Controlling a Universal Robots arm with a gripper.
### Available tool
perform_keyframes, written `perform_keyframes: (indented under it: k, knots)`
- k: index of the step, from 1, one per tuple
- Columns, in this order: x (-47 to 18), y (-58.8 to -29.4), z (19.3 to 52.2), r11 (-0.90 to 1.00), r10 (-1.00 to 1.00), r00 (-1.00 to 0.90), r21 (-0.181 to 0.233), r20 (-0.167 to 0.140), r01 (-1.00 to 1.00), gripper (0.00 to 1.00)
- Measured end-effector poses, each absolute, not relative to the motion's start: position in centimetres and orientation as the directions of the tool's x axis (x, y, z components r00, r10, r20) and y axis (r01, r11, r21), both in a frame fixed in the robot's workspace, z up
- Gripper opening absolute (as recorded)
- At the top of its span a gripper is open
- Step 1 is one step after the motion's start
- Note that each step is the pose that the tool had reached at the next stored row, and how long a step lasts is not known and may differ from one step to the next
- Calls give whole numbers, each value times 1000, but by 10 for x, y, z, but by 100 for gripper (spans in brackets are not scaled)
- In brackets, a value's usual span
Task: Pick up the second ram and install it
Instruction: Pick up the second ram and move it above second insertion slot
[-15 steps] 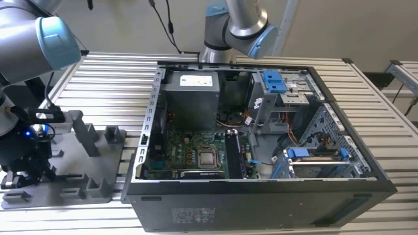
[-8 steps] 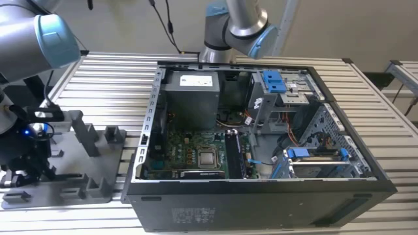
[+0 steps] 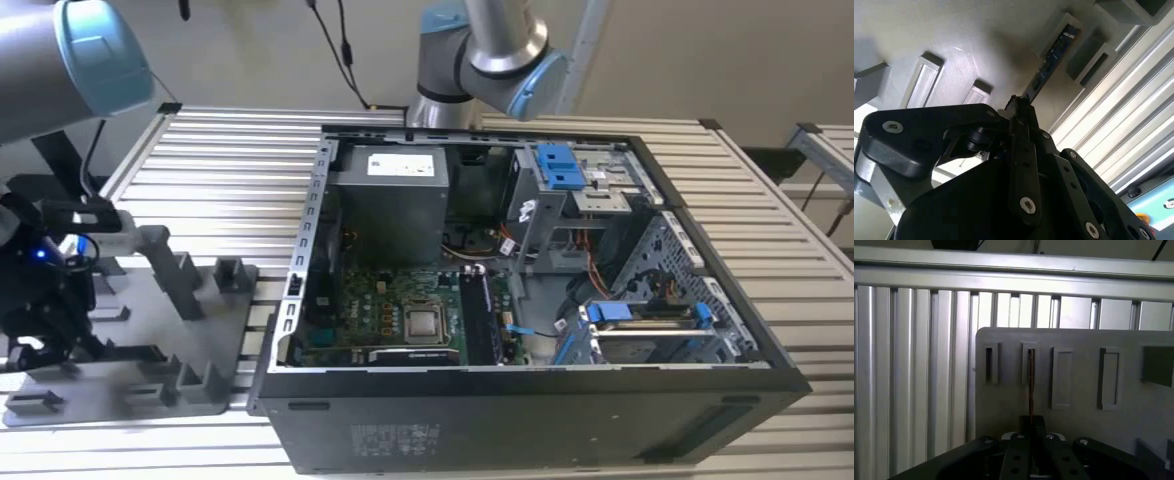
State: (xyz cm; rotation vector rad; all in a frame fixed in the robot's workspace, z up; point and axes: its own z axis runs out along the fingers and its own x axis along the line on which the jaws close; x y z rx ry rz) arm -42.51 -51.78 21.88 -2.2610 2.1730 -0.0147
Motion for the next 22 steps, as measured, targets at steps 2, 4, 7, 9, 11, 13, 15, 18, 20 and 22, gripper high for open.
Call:
perform_keyframes:
  k: [2,4,7,9,11,13,15,18,20,22]
  knots:
    - [-425,-518,223,-40,-999,40,-10,3,-999,14]
    - [-425,-518,226,-40,-999,39,-10,3,-999,14]
    - [-425,-518,230,-39,-999,39,-10,3,-999,14]
    - [-425,-518,232,-39,-999,39,-10,3,-999,14]
    - [-425,-518,233,-38,-999,38,-11,3,-999,14]
    - [-425,-518,234,-34,-999,34,-11,3,-999,14]
    - [-425,-518,236,-30,-1000,30,-10,3,-999,14]
    - [-425,-518,238,-22,-1000,22,-11,3,-1000,14]
    - [-425,-518,240,-16,-1000,16,-11,3,-1000,14]
    - [-425,-518,242,-12,-1000,12,-10,3,-1000,14]
